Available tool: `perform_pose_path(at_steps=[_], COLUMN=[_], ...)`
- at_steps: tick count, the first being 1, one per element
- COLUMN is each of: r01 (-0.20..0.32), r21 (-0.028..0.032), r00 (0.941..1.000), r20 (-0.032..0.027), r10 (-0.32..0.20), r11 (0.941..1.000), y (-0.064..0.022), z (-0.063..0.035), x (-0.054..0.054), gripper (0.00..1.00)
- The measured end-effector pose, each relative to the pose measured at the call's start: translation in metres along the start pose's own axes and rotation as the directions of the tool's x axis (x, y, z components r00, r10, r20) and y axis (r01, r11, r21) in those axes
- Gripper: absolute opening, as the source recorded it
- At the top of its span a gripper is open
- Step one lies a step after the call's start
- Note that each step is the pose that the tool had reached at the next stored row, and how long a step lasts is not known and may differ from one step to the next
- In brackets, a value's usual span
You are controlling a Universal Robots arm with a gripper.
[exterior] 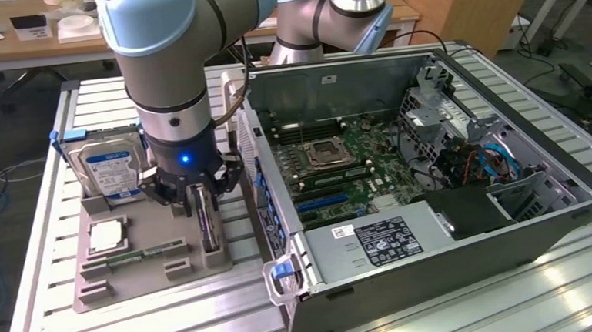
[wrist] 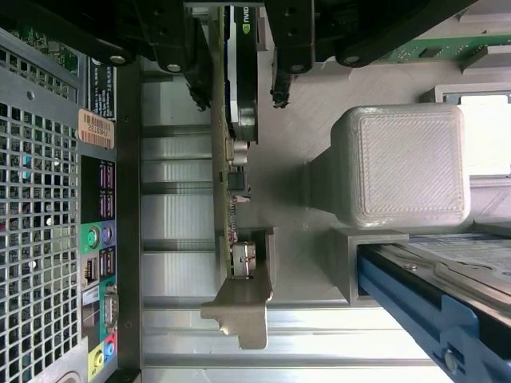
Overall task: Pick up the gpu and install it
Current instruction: 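Pick up the gpu and move the gpu toward the slot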
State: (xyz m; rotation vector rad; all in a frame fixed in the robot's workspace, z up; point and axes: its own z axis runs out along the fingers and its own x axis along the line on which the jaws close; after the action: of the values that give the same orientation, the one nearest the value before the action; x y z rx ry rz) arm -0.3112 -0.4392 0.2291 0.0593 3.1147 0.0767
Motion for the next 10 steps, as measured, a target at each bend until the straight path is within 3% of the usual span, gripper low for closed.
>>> perform_pose_path(at_steps=[2,3,10], r01=[0.0,0.0,0.0], r21=[0.0,0.0,0.0], r00=[1.0,1.0,1.0], r20=[0.0,0.0,0.0], r10=[0.0,0.0,0.0], r11=[1.0,1.0,1.0], y=[0.0,0.0,0.0], z=[0.0,0.0,0.0], x=[0.0,0.0,0.0], gripper=[0.46,0.39,0.39])
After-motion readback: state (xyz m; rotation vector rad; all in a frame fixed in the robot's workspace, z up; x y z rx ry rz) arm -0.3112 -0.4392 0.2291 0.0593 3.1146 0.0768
